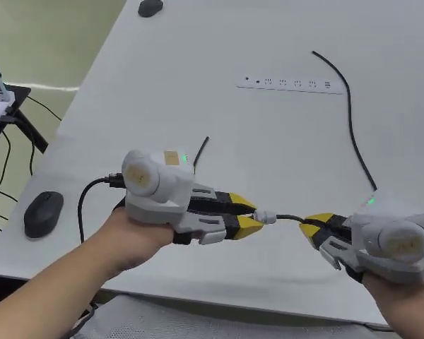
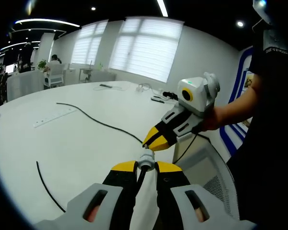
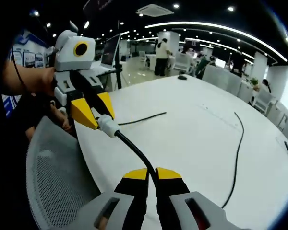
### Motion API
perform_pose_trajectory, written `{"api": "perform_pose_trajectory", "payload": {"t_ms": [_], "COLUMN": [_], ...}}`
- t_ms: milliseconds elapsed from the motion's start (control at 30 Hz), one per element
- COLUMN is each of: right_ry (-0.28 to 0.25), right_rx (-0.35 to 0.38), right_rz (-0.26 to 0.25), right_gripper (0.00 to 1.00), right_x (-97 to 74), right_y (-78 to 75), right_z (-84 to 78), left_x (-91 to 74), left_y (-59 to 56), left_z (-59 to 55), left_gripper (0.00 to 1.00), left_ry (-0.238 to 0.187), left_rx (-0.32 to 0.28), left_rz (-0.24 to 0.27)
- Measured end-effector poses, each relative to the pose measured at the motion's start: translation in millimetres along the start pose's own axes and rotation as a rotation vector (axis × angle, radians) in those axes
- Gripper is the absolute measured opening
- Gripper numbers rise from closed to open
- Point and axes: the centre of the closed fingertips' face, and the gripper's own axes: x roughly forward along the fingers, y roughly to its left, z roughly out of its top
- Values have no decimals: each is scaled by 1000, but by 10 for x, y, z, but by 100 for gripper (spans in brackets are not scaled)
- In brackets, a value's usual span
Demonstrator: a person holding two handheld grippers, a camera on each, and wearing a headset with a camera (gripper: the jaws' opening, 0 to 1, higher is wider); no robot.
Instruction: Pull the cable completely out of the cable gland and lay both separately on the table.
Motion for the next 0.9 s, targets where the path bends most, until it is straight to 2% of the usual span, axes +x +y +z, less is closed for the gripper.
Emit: {"api": "perform_pose_trajectory", "payload": {"t_ms": [400, 533, 667, 900], "right_ry": [14, 36, 43, 25], "right_rx": [308, 388, 497, 479], "right_rz": [-62, -89, -79, -62], "right_gripper": [0, 0, 0, 1], "right_x": [40, 36, 63, 58], "right_y": [-321, -414, -441, -353], "right_z": [-365, -508, -604, -535], "left_x": [22, 16, 12, -1], "left_y": [-31, -43, -56, -29], "left_z": [28, 28, 17, -9], "left_gripper": [14, 14, 14, 14], "left_ry": [-8, -10, -8, 0], "left_rx": [1, 3, 2, 3], "left_rz": [-5, -4, -4, 11]}}
